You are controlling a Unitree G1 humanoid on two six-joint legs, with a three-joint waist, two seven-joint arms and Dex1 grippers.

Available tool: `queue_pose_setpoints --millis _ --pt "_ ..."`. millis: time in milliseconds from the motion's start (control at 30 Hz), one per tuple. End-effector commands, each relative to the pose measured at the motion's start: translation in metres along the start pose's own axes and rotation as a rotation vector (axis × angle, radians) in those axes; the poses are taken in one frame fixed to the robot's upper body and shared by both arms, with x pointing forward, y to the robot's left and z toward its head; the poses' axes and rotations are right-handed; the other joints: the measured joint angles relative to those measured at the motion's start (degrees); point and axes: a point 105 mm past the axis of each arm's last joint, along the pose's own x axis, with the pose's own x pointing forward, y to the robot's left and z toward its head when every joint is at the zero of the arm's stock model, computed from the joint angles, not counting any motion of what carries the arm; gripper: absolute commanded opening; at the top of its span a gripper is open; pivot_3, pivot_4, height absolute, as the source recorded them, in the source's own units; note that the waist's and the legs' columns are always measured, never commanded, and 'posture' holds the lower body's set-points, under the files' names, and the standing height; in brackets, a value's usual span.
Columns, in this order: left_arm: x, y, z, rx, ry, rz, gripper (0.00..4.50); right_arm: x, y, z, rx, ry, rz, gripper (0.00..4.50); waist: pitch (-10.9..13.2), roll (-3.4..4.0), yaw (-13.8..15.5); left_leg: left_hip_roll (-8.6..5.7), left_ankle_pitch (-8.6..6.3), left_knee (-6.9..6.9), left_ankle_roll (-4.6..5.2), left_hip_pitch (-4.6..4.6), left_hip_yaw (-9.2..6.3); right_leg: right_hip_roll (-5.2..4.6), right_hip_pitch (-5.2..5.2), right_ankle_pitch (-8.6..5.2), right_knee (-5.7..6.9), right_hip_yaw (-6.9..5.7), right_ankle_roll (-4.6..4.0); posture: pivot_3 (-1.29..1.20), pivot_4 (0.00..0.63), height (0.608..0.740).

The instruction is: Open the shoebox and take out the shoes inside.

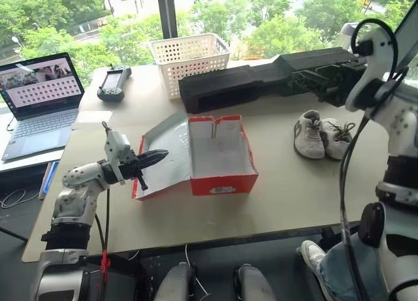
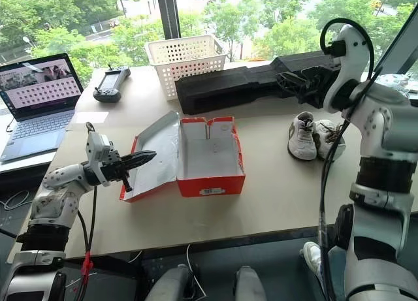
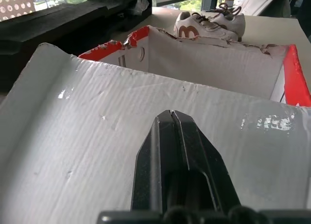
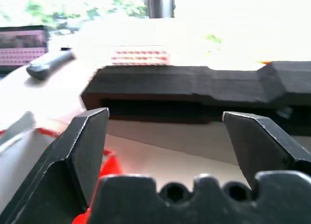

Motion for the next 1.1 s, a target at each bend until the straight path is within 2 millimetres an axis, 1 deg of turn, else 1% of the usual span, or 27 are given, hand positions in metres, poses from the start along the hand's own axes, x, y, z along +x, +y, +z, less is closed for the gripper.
queue_pose_setpoints --millis 33,67,133,200,233,300,333,367,433,467,500,633,767,1100 --pt "-0.017 0.044 0.028 0.041 -0.086 0.373 0.00 -0.006 0.002 0.004 -0.246 -0.073 -0.197 4.46 -0.01 0.00 0.07 0.00 -0.17 0.00 -0.29 0.00 0.00 -0.02 0.00 0.00 -0.04 0.00 -0.03 0.00 0.150 0.737" --pt "-0.023 0.054 0.030 0.027 -0.101 0.471 0.00 -0.005 0.007 -0.004 -0.288 -0.065 -0.196 4.46 -0.02 -0.01 0.10 0.02 -0.24 -0.01 -0.41 0.01 0.00 -0.02 0.00 0.01 -0.07 -0.01 -0.04 0.00 0.150 0.737" --pt "-0.039 0.071 0.031 0.008 -0.115 0.679 0.00 -0.005 0.009 -0.021 -0.324 -0.050 -0.231 4.46 -0.02 -0.02 0.15 0.05 -0.24 0.00 -0.41 0.04 -0.01 0.03 0.01 0.00 -0.03 -0.04 -0.01 0.00 0.150 0.737" --pt "-0.054 0.080 0.028 -0.012 -0.123 0.844 0.00 -0.006 0.009 -0.035 -0.333 -0.040 -0.265 4.46 -0.02 -0.02 0.05 0.05 -0.17 0.01 -0.32 0.04 0.04 0.14 0.01 0.00 -0.03 0.01 0.00 0.00 0.150 0.737" --pt "-0.065 0.083 0.028 -0.022 -0.143 0.941 0.00 -0.007 0.009 -0.044 -0.350 -0.030 -0.282 4.46 -0.02 -0.02 0.06 0.03 0.02 0.02 -0.01 0.03 0.04 0.16 0.02 0.01 0.00 0.01 0.00 0.00 0.150 0.737" --pt "-0.081 0.080 0.021 -0.046 -0.155 1.080 0.00 -0.009 0.010 -0.061 -0.360 -0.013 -0.307 4.46 -0.02 -0.02 0.12 0.02 0.03 0.01 0.00 0.04 0.06 0.18 0.02 0.02 0.00 0.01 0.02 0.00 0.150 0.737" --pt "-0.084 0.078 0.016 -0.050 -0.141 1.114 0.00 -0.009 0.010 -0.066 -0.357 -0.011 -0.316 4.46 -0.03 -0.03 0.14 0.02 0.03 0.03 0.00 0.04 0.07 0.19 0.04 0.03 -0.01 0.02 0.03 0.00 0.150 0.737" --pt "-0.084 0.075 0.012 -0.046 -0.121 1.125 0.00 -0.009 0.010 -0.069 -0.347 -0.016 -0.320 4.46 -0.04 -0.05 0.18 0.02 0.02 0.02 -0.01 0.06 0.07 0.18 0.06 0.03 0.00 0.02 0.03 0.00 0.150 0.737" --pt "-0.092 0.071 0.005 -0.049 -0.102 1.190 0.00 -0.009 0.010 -0.077 -0.335 -0.024 -0.343 4.46 -0.04 -0.05 0.27 0.04 0.00 0.02 -0.05 0.17 0.07 0.20 0.15 0.04 0.00 0.02 0.02 0.00 0.150 0.737" --pt "-0.094 0.069 0.004 -0.050 -0.104 1.210 0.00 -0.009 0.008 -0.081 -0.336 -0.023 -0.359 4.46 -0.04 -0.06 0.35 0.05 -0.22 0.02 -0.42 0.23 0.09 0.23 0.19 0.04 -0.01 0.02 0.01 0.00 0.150 0.737" --pt "-0.096 0.068 0.004 -0.050 -0.107 1.221 0.00 -0.010 0.007 -0.083 -0.338 -0.023 -0.370 4.46 -0.04 -0.06 0.41 0.06 -0.22 0.03 -0.44 0.26 0.08 0.24 0.25 0.04 -0.02 -0.02 0.01 0.00 0.150 0.737" --pt "-0.095 0.060 -0.001 -0.116 -0.127 1.236 0.00 -0.011 -0.005 -0.096 -0.291 -0.003 -0.437 4.46 -0.04 -0.06 0.62 0.10 -0.25 0.00 -0.47 0.61 0.09 0.25 0.62 -0.05 -0.12 -0.07 -0.10 0.00 0.150 0.737" --pt "-0.087 0.053 -0.004 -0.106 -0.098 1.202 0.00 -0.009 -0.005 -0.099 -0.286 -0.008 -0.449 4.46 -0.04 -0.06 0.74 0.10 -0.27 -0.04 -0.50 0.69 0.09 0.24 0.72 -0.13 -0.20 -0.06 -0.20 0.00 0.150 0.737" --pt "-0.088 0.056 -0.009 -0.146 -0.104 1.196 0.00 -0.011 -0.004 -0.100 -0.285 -0.011 -0.466 4.46 -0.04 -0.06 0.77 0.11 -0.26 -0.05 -0.50 0.70 0.11 0.28 0.72 -0.19 -0.21 -0.06 -0.26 0.00 0.150 0.737"
